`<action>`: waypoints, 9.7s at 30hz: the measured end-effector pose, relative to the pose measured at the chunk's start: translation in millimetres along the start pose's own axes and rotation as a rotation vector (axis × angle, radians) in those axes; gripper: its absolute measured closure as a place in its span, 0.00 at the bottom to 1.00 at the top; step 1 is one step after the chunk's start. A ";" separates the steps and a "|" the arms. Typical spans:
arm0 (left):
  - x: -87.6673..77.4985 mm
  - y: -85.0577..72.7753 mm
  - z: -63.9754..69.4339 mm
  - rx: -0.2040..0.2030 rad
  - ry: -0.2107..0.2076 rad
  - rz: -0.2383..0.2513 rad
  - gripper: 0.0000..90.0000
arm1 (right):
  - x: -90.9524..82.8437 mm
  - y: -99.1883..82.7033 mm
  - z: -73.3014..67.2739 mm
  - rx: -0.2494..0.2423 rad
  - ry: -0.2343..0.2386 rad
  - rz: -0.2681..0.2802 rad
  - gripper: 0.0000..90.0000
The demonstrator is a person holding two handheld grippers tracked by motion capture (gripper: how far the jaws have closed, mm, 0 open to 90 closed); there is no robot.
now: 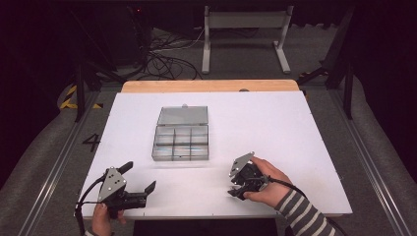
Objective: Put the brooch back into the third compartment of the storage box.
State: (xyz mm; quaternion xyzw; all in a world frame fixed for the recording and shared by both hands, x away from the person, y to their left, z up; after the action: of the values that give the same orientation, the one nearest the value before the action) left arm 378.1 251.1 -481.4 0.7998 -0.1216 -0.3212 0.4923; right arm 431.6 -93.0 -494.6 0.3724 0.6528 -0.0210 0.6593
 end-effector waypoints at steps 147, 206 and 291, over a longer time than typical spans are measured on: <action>-0.2 0.1 -0.1 0.004 -0.008 0.002 0.04 | -6.8 135.9 43.8 0.166 -0.099 0.424 0.90; -0.1 -0.6 -0.8 0.007 -0.016 -0.005 0.04 | 58.7 150.3 68.8 0.139 -0.140 0.403 0.89; 2.1 -1.0 0.4 0.002 -0.016 -0.012 0.04 | -64.2 91.0 51.3 0.137 -0.034 0.728 0.26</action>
State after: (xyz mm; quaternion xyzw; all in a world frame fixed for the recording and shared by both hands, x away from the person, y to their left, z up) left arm 379.4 250.2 -483.3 0.7984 -0.1211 -0.3305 0.4886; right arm 512.4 -83.4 -402.8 0.6233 0.4634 0.1650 0.6079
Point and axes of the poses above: each handheld gripper's, and its own axes: x roughly forward along the jaws, y roughly out of its top, z roughly to its right, the point moved 4 cm from there along x, roughly forward along the jaws, and after that the axes turned 15 degrees about x, right-handed, at the moved point
